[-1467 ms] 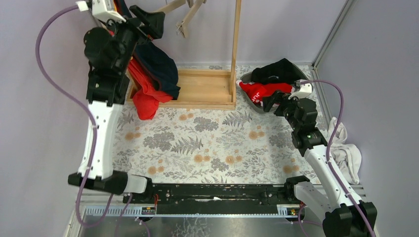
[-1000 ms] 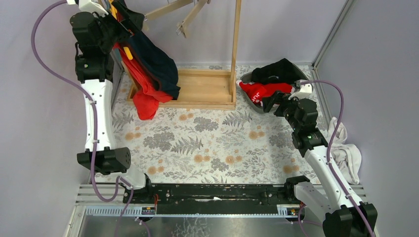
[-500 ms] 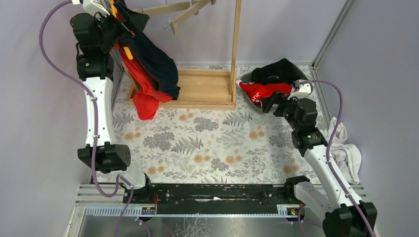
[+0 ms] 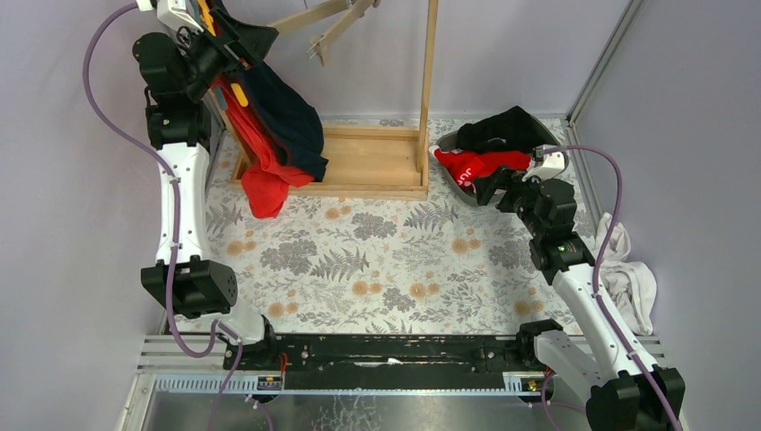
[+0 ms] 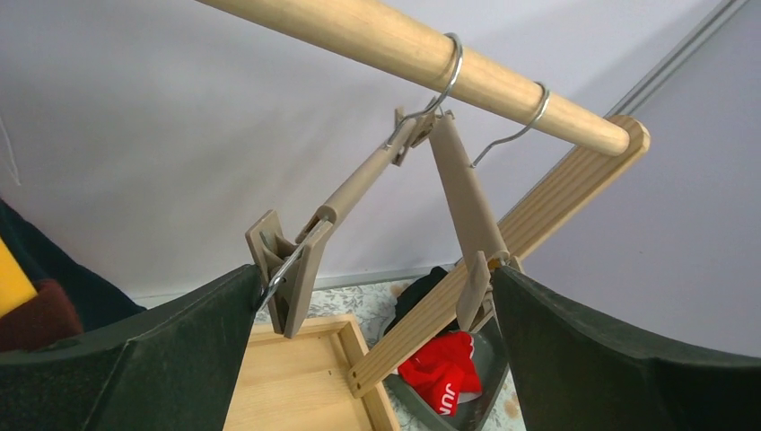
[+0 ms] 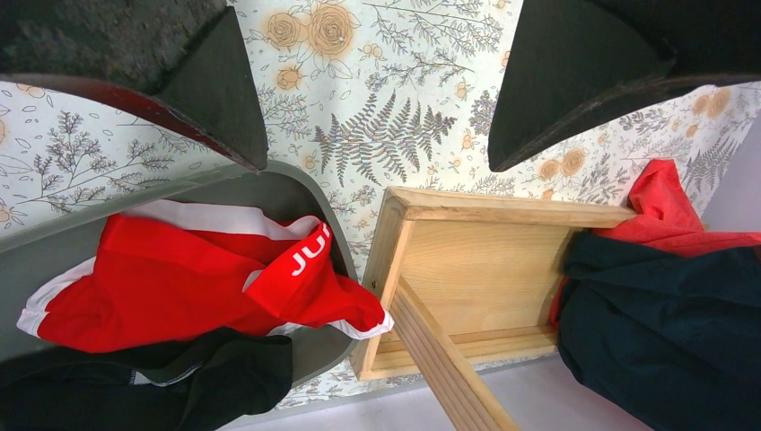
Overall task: Clip the underwear to the hanger
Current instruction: Pick up the hanger from the clothesline.
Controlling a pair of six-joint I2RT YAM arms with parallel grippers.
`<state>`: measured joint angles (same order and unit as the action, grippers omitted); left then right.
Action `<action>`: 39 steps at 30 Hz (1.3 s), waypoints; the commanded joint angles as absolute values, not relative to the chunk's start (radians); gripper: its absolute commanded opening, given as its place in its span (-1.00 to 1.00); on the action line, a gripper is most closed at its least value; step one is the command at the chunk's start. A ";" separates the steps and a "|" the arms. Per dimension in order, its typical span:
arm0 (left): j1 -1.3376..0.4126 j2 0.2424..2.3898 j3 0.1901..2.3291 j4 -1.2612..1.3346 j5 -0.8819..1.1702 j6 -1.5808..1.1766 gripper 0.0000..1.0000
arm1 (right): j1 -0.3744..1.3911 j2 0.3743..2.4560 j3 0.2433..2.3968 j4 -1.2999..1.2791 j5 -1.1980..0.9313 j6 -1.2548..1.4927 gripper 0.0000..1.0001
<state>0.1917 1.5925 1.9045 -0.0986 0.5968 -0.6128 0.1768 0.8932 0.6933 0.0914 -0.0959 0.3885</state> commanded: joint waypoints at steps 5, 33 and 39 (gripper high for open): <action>0.198 1.554 1.890 0.002 0.655 -0.642 1.00 | 0.183 0.878 0.713 0.129 -0.107 0.374 0.99; 0.199 1.516 1.874 -0.096 0.577 -0.606 1.00 | 0.182 0.884 0.709 0.138 -0.110 0.378 0.98; 0.199 1.509 1.890 -0.144 0.525 -0.580 1.00 | 0.181 0.883 0.708 0.137 -0.114 0.380 0.98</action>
<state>0.1917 1.5333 1.8771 -0.1299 0.5560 -0.6048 0.1768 0.8928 0.6933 0.0952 -0.0978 0.3889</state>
